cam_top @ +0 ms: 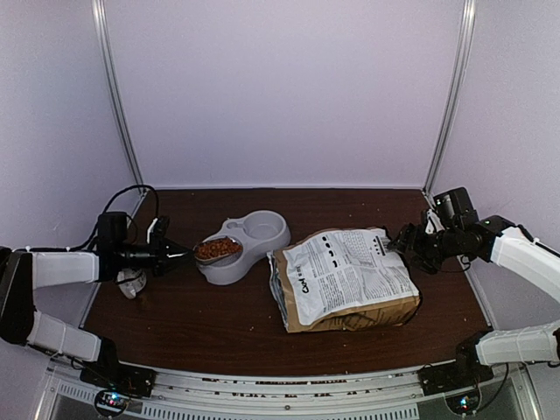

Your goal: Serve the pet food

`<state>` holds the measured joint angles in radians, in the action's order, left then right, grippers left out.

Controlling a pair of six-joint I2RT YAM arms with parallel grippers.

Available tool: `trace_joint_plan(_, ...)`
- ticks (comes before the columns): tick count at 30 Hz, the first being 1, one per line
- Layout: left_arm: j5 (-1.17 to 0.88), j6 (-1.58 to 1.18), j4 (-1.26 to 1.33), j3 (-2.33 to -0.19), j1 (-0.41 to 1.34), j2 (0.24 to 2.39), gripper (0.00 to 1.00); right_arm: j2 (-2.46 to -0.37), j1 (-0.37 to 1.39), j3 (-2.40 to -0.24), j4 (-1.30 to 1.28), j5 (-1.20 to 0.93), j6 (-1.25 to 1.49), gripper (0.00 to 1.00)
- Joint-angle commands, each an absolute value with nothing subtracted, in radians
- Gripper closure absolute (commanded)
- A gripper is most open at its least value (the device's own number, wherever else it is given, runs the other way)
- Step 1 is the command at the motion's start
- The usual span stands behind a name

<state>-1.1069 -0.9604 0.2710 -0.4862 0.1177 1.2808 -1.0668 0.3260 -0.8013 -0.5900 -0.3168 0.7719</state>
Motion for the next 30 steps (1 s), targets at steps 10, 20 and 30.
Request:
trace_joint_plan(10,-1.148,-0.732,0.02,-0.601,-0.017,1.287,1.0,-1.057,0.334,-0.833,-0.583,-0.3,0.765,0.19)
trace_joint_plan(20,-1.077,-0.546,-0.211,-0.723,-0.036,1.344,1.0,-1.057,0.334,-0.834,-0.588,-0.296,0.758,0.18)
trace_joint_plan(30,-1.034,-0.534,-0.237,-0.774,-0.037,1.383,1.0,-1.051,0.334,-0.831,-0.589,-0.295,0.752,0.19)
